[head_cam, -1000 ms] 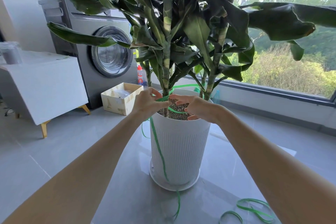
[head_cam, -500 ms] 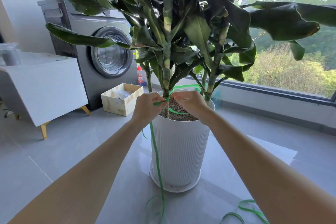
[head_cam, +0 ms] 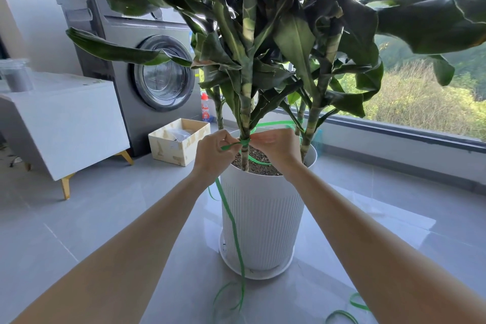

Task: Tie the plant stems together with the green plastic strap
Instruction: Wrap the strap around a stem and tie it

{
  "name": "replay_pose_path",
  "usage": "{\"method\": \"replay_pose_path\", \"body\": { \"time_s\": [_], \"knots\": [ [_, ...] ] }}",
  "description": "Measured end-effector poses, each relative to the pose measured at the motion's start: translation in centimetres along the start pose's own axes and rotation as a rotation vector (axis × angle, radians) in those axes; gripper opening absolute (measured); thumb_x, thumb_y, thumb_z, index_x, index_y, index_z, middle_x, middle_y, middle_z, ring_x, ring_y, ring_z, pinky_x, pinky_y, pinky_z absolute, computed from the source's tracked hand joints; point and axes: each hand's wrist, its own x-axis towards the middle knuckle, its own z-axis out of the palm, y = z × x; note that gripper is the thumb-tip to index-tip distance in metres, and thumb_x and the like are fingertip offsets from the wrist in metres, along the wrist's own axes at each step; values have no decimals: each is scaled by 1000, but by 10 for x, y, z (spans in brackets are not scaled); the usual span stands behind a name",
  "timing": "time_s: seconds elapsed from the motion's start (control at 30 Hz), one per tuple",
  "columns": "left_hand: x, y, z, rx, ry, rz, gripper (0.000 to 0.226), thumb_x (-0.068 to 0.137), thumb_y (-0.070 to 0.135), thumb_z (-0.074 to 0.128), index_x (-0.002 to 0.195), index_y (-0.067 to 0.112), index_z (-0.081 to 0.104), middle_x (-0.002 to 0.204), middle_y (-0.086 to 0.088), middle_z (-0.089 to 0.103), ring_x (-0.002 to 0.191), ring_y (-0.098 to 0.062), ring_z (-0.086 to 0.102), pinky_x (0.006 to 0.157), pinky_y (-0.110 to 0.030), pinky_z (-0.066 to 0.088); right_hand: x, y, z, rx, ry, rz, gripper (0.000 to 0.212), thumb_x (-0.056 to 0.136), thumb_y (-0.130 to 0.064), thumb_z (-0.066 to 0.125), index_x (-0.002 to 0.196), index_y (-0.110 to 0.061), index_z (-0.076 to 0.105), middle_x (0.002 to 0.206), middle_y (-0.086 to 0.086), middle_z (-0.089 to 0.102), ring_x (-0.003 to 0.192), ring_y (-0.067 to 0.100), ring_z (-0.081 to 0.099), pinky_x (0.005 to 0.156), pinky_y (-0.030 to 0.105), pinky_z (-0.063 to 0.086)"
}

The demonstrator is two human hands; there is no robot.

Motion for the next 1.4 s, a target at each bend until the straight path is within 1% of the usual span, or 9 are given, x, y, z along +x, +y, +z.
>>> {"method": "replay_pose_path", "body": {
  "time_s": [0.2,0.33,0.47,0.53,0.63,0.8,1.0,1.23,1.4],
  "knots": [
    [5,-7,-2,-38,11,-26,8,76,11,76,81,9,70,81,-5,71,71,-14,64,70,-25,52,-1,0,1,81,-6,67,18,75,-7,77,93,-8,76,87,6,75,79,10,69,78,20,55],
    [0,-8,-4,-50,-5,12,18,73,14,79,83,3,70,86,-3,71,75,-6,65,70,-12,51,0,2,-1,94,-36,109,20,79,0,71,95,-10,76,88,1,74,79,5,68,80,16,54],
    [-4,-7,-6,-64,7,35,19,68,21,82,81,10,74,91,-1,74,89,-12,68,85,-33,54,0,2,-1,66,-48,110,28,80,6,63,97,-13,76,89,-2,74,78,0,66,73,7,51],
    [-6,-6,-6,-51,8,57,17,68,21,83,81,13,76,89,-1,74,85,-10,68,83,-29,54,0,1,-1,63,-40,106,25,82,2,65,97,-14,75,87,-4,73,77,-1,65,72,7,50],
    [-9,-2,-3,48,17,137,19,70,21,82,85,12,77,83,-2,74,68,-2,62,69,-11,45,1,0,-1,59,-30,108,20,84,-4,66,96,-17,76,84,-5,72,71,-4,61,68,10,49],
    [-10,4,-1,109,-8,149,19,70,22,81,87,14,77,78,2,73,65,-7,64,69,-20,48,6,0,-4,44,-57,127,17,85,-8,66,90,-20,76,89,-2,74,75,4,62,76,24,55],
    [-9,3,-1,79,-33,130,14,70,18,81,83,14,77,71,8,68,66,-10,64,66,-17,45,8,-1,-6,-46,-99,18,16,82,-12,71,98,-13,76,96,2,74,89,10,66,87,28,53],
    [-7,-1,-2,57,-58,114,12,71,19,81,82,15,77,73,5,70,63,-1,60,63,-8,41,9,2,-7,-222,-43,-159,10,78,-25,75,86,-20,78,82,-4,74,75,5,68,74,29,56],
    [-7,0,0,74,-49,103,12,71,19,81,81,14,77,65,10,64,51,6,53,57,-8,36,12,-2,-15,-456,-127,-284,6,84,-33,68,88,-29,72,79,-15,68,74,4,62,61,21,46]
  ]
}}
